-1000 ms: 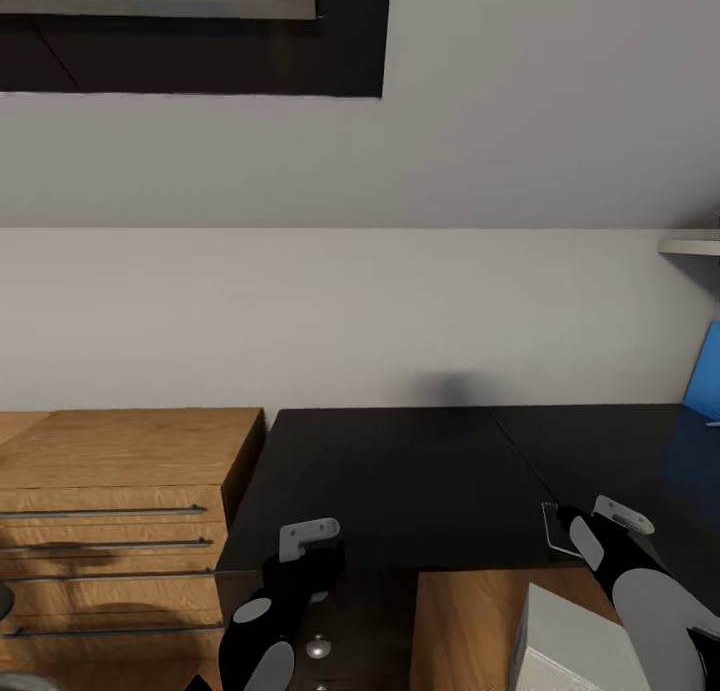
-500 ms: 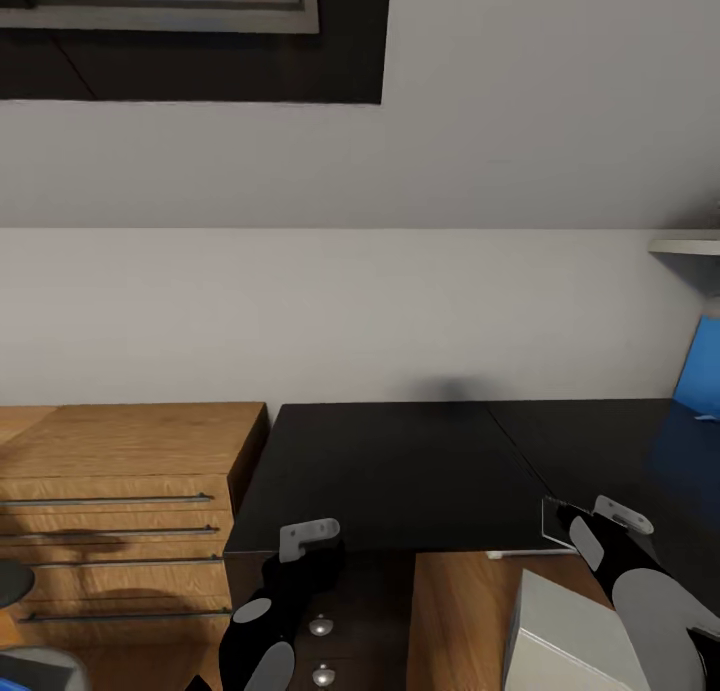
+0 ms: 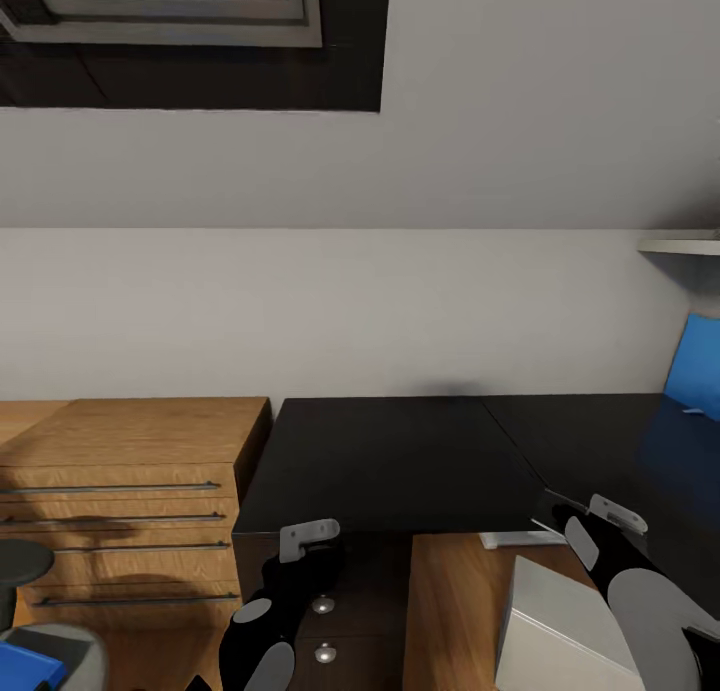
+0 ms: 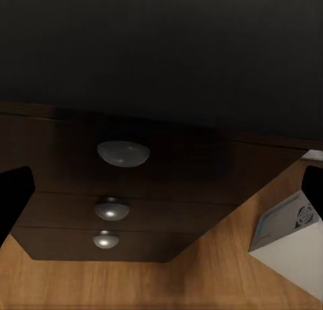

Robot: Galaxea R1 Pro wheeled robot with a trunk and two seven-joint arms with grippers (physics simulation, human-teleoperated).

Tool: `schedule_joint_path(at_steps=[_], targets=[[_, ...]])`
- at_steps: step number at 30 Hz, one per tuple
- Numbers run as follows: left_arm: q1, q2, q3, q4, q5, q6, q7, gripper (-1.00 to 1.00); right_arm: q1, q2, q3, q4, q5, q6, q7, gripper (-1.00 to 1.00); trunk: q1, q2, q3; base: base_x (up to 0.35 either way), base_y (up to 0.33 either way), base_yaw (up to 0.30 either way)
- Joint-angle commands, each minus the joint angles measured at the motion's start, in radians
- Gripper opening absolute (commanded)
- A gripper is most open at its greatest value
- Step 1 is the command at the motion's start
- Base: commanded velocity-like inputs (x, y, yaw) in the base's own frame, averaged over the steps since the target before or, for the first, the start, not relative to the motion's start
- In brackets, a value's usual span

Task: In the bedroom, organize the workspace by keeping the computer under the desk, ensuring the monitor is on the desk, placing the keyboard on the desk next to the monitor, placing the mouse on the desk next to the keyboard, moving the folder from the swivel chair onto the desk next to the mouse, stacking the notebook on top of the folder with the pen on top of the notebook, and positioning the swivel chair next to the desk.

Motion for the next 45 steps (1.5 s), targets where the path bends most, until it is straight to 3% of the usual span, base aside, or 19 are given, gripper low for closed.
schedule_joint_path(at_steps=[1, 15, 24, 34, 39, 45], targets=[[-0.001, 0.000, -0.001, -0.001, 0.008, 0.002, 0.009, 1.00, 0.000, 0.000, -0.003, 0.042, -0.019, -0.008, -0.005, 1.00, -0.004, 0.006, 0.002, -0.001, 0.000, 0.000], [-0.001, 0.000, -0.001, 0.002, 0.008, 0.002, 0.009, 1.00, 0.001, 0.015, -0.003, 0.018, -0.019, -0.017, -0.002, 1.00, -0.057, 0.104, 0.046, 0.000, 0.000, 0.000], [-0.001, -0.001, -0.001, 0.003, 0.008, 0.002, 0.009, 1.00, 0.002, 0.059, -0.004, -0.075, -0.018, -0.012, -0.006, 1.00, -0.092, 0.167, 0.074, 0.000, 0.000, 0.000], [-0.001, 0.000, -0.001, 0.003, 0.008, 0.002, 0.009, 1.00, 0.003, 0.069, -0.006, -0.098, -0.021, 0.019, -0.010, 1.00, -0.092, 0.167, 0.074, 0.006, 0.000, 0.000], [-0.001, 0.000, -0.002, 0.003, 0.008, 0.001, 0.009, 1.00, 0.003, 0.068, -0.006, -0.099, -0.023, 0.072, -0.009, 1.00, -0.092, 0.167, 0.074, 0.219, -0.001, 0.000], [-0.001, 0.000, -0.003, 0.003, 0.008, 0.001, 0.009, 1.00, 0.003, 0.064, -0.004, -0.097, -0.015, 0.072, -0.010, 1.00, -0.092, 0.167, 0.074, 0.262, -0.052, 0.000]])
